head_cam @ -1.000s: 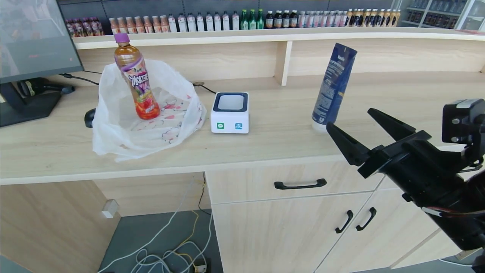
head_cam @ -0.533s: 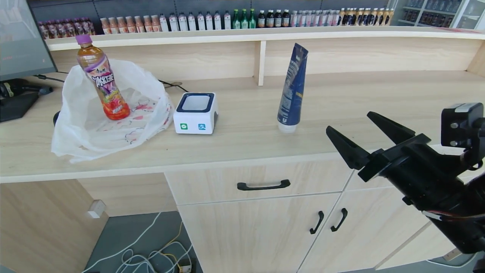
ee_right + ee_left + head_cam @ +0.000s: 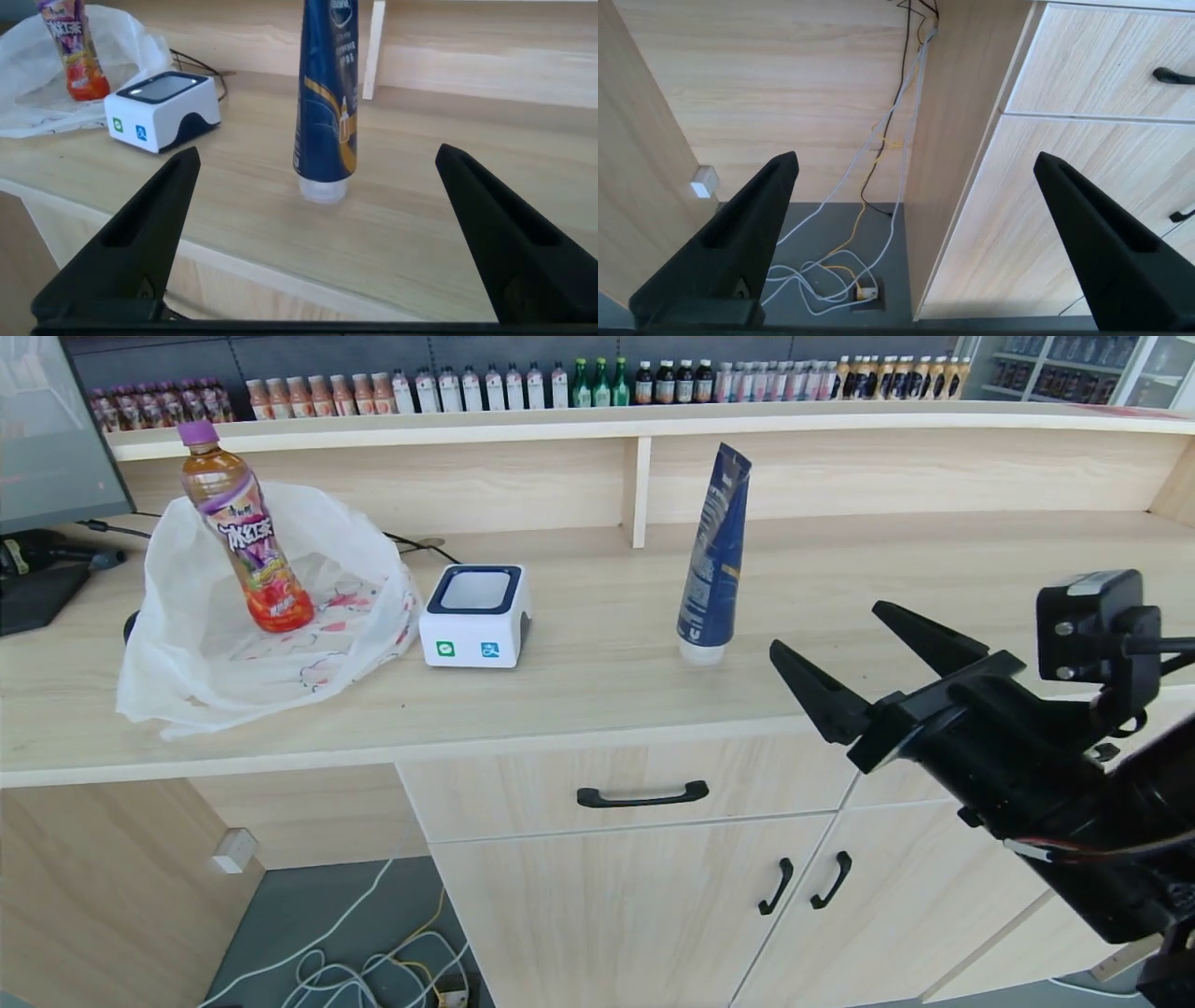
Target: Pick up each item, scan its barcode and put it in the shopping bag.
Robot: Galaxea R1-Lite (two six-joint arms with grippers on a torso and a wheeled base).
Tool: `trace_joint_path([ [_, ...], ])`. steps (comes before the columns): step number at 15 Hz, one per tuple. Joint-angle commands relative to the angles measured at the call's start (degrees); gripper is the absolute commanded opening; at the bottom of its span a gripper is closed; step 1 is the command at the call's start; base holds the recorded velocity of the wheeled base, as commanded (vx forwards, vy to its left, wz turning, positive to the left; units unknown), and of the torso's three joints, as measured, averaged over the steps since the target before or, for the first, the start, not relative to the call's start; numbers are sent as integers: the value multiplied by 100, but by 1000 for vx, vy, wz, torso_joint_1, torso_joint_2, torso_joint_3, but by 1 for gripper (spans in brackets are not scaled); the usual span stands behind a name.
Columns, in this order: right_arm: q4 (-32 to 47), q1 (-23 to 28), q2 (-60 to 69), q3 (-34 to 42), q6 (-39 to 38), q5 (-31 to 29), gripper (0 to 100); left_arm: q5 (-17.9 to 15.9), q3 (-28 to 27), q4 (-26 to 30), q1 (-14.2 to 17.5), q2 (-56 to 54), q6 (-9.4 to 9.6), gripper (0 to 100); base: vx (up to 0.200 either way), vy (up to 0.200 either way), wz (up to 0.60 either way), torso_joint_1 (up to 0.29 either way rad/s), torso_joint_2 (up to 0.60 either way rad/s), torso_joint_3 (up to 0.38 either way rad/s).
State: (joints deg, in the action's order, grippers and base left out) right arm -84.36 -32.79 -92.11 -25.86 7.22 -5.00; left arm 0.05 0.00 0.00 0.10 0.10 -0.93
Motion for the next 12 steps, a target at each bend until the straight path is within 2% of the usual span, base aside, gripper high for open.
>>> trace_joint_path([
  [1,825,-34,-88,-781,8,-133,100,4,0,0,-1,-1,-4,100,0,0,0,0,0,0],
  [6,2442,-17,-184,-1985,-19,-195,100,4,0,0,-1,-1,5,100,0,0,0,0,0,0],
  [8,2661,-52,-360,-2284,-150,-599,100,4,0,0,-1,-1,-4,100,0,0,0,0,0,0],
  [12,2679,-69,-817,-2802,-177,-898,100,4,0,0,-1,-1,-4,100,0,0,0,0,0,0],
])
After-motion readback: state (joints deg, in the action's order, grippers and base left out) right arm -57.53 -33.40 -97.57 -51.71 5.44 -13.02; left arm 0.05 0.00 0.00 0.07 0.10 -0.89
